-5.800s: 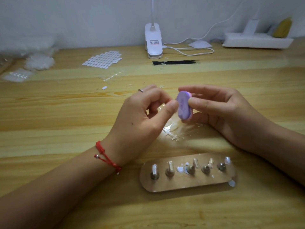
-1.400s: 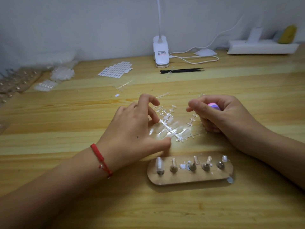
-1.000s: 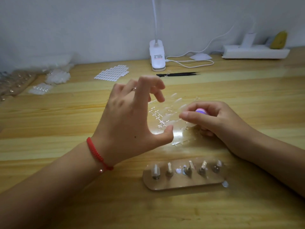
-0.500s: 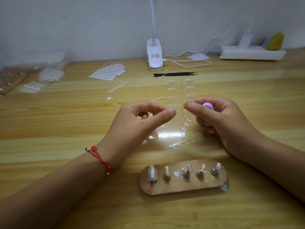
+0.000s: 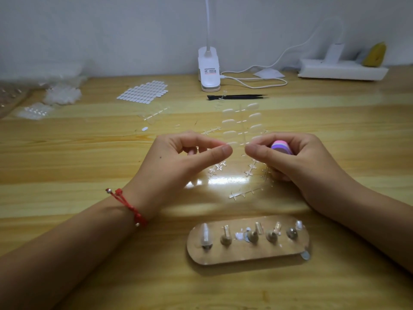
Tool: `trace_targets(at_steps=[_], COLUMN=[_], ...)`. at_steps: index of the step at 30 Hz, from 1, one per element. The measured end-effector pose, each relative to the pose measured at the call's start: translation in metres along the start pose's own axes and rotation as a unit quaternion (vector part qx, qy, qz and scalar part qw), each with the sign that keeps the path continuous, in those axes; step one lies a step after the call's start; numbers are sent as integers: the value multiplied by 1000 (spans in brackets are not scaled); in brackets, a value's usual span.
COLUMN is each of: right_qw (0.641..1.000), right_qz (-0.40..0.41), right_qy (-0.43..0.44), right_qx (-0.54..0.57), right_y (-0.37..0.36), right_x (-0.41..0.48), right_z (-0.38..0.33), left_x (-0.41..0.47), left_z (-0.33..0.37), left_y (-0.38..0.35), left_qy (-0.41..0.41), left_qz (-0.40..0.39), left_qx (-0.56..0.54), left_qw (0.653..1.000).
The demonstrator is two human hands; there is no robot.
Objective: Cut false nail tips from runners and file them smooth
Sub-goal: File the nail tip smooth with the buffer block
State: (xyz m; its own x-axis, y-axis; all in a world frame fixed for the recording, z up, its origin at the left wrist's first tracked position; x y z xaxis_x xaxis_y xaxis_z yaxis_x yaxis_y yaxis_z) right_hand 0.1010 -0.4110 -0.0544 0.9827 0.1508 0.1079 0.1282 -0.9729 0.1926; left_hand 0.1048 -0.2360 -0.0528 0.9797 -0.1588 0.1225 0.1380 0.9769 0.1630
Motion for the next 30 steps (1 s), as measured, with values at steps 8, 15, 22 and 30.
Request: trace_targets(at_steps=[8, 15, 22, 30], right_qw=[1000, 1000, 994, 992], right_qz=[5, -22, -106, -126], right_qy=[4, -17, -19, -15], right_qx=[-7, 5, 18, 12], right_y=[1, 0, -5, -8], right_x=[1, 3, 4, 1], right_z=[-1, 5, 5, 1], left_x=[-1, -1, -3, -4], left_z=[2, 3, -2, -2], left_y=[-3, -3, -8, -10], left_qy=[-2, -10, 35, 45], left_qz=[-16, -30, -59, -66], left_qx=[-5, 1, -34, -37], left_qw=[1000, 999, 997, 996])
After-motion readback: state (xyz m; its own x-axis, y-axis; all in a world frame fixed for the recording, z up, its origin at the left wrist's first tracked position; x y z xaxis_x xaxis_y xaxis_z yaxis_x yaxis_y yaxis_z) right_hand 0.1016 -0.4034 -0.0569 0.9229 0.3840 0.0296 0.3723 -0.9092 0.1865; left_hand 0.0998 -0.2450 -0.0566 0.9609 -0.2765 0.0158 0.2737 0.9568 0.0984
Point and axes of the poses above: each hand's wrist, its own x-axis towards the middle knuckle, its own y-axis out of the back of the hand, z = x × y, the point moved 6 cm from there along x, towards the middle knuckle, and after that the axes turned 4 degrees about -x, right-handed, at the moved point
